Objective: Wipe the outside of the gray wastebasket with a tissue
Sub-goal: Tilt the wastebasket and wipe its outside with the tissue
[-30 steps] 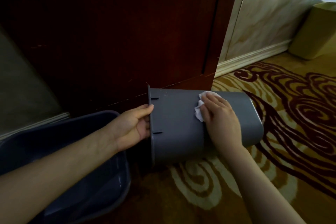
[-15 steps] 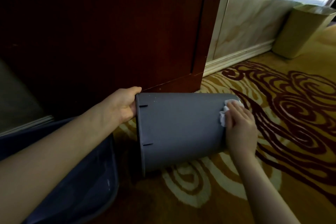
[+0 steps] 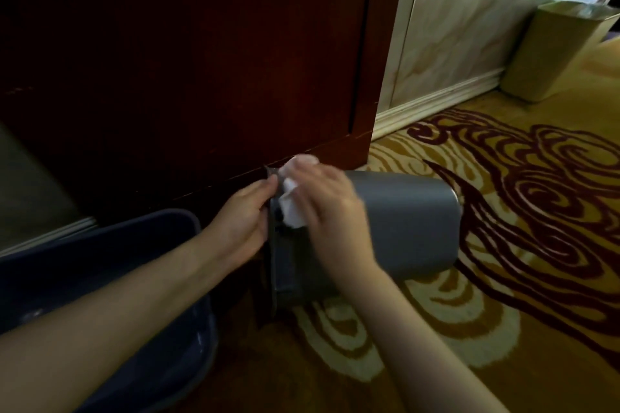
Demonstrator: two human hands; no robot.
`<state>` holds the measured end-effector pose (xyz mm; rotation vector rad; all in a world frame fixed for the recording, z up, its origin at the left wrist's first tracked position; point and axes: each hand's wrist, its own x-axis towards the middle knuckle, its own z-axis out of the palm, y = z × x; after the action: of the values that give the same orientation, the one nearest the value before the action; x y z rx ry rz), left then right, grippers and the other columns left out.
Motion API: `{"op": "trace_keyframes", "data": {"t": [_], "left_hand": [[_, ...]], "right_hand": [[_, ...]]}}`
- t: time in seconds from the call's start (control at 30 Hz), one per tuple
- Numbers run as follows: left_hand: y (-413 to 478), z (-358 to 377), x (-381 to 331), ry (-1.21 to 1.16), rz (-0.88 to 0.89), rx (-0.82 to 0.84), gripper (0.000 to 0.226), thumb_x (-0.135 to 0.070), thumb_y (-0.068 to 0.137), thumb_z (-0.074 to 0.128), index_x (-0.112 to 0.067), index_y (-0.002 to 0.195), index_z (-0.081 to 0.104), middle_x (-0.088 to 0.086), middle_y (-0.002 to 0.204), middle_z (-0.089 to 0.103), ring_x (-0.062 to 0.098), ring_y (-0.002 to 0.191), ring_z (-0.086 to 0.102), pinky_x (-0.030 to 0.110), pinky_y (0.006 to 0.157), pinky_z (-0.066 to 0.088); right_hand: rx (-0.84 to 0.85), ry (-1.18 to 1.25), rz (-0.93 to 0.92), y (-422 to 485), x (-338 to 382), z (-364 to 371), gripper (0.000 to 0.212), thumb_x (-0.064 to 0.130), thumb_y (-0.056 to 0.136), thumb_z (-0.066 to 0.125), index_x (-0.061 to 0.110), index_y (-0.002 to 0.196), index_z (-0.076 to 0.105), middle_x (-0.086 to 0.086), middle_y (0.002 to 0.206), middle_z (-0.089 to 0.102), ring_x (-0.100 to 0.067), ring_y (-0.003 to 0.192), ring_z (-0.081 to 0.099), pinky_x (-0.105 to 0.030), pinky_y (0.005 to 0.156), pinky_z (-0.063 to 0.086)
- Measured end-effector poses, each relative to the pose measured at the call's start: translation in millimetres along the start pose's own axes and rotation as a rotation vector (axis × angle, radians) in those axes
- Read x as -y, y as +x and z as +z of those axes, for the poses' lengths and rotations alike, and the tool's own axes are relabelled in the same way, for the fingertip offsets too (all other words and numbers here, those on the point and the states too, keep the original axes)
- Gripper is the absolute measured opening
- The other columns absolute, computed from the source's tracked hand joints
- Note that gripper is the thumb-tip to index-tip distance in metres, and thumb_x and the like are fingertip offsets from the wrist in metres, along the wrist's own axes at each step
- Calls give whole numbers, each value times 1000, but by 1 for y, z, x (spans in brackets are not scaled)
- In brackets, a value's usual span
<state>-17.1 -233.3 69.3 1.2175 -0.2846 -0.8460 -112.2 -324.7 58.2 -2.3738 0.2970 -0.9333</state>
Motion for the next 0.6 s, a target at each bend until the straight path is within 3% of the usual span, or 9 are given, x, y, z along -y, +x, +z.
{"op": "trace_keyframes", "data": {"t": [0.1, 0.23, 0.43, 0.5, 0.6], "left_hand": [[-2, -9, 5, -38, -50, 66, 39, -23, 99, 30, -6, 121, 57, 12, 116, 68, 19, 109, 64, 27, 79, 56], [-5, -19, 15, -97, -110, 92, 35, -25, 95, 39, -12, 121, 58, 12, 117, 68, 23, 110, 63, 35, 83, 54], [-14, -34, 28, -117, -258, 80, 33, -25, 79, 52, -20, 111, 60, 9, 107, 73, 25, 97, 69, 43, 76, 52], [-18, -40, 32, -98, -340, 106, 34, -29, 79, 51, -23, 112, 59, 10, 107, 72, 27, 98, 68, 48, 81, 49], [-20, -50, 37, -57, -425, 156, 35, -38, 84, 48, -29, 116, 57, 9, 114, 70, 29, 105, 65, 52, 88, 47]], "right_hand": [[129, -170, -65, -11, -2, 22, 36, 13, 92, 52, 11, 127, 57, -5, 132, 58, -17, 128, 46, -29, 110, 34], [146, -237, -12, -13, -20, 13, 36, 18, 92, 53, 18, 128, 55, 2, 134, 57, -12, 127, 45, -25, 108, 33], [127, -326, 538, -5, -77, -36, 25, 29, 96, 42, 21, 110, 62, -2, 106, 64, -11, 87, 56, -24, 79, 40], [193, -383, 639, -11, -94, -44, 30, 30, 98, 39, 18, 116, 60, -6, 111, 64, -16, 95, 58, -29, 86, 41], [275, -349, 598, -28, -108, -48, 34, 19, 97, 44, 12, 128, 55, -6, 133, 56, -20, 124, 48, -26, 103, 30]]}}
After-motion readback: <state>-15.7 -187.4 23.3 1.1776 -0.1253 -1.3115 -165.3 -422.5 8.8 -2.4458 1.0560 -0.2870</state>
